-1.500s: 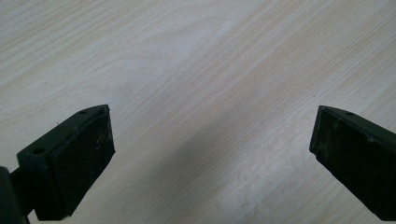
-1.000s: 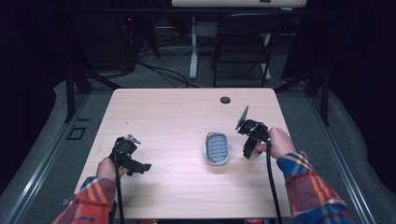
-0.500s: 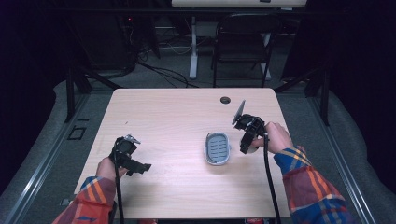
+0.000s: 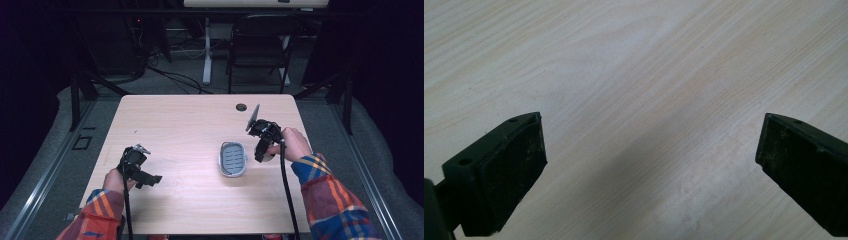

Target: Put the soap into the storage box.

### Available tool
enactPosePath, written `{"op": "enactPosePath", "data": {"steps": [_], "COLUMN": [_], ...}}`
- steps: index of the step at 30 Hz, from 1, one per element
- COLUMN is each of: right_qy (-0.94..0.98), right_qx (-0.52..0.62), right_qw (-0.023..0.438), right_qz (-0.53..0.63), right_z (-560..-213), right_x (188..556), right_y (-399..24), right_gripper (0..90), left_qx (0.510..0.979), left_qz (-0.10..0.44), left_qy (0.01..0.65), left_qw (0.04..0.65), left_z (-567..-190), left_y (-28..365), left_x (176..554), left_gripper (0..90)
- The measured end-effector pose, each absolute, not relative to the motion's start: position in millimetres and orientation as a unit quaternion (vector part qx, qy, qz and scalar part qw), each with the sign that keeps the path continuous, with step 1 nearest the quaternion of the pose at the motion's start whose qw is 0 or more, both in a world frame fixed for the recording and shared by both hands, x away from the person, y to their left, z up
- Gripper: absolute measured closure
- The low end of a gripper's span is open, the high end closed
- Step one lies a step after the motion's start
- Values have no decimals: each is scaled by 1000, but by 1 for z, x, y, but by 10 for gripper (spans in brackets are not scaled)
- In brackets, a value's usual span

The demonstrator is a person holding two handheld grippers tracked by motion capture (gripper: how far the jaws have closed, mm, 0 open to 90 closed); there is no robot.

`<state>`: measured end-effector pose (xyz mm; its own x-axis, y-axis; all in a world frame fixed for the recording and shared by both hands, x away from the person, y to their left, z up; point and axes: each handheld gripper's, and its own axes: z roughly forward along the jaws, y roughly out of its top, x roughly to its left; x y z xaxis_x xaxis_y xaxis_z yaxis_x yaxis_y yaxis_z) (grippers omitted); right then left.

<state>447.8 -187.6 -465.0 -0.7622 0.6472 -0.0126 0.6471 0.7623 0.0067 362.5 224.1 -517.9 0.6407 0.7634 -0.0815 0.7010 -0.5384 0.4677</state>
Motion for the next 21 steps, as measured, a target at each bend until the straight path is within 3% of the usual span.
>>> {"op": "enactPosePath", "data": {"steps": [21], "right_qy": [946], "right_qx": [325], "right_qw": [16], "right_qz": [8], "right_z": [-449], "right_x": [452], "right_y": [-167], "right_gripper": [245], "left_qx": [874], "left_qz": [64], "left_qy": [419], "left_qw": [236], "left_z": [-518], "left_y": [225], "left_x": [362], "left_gripper": [0]}}
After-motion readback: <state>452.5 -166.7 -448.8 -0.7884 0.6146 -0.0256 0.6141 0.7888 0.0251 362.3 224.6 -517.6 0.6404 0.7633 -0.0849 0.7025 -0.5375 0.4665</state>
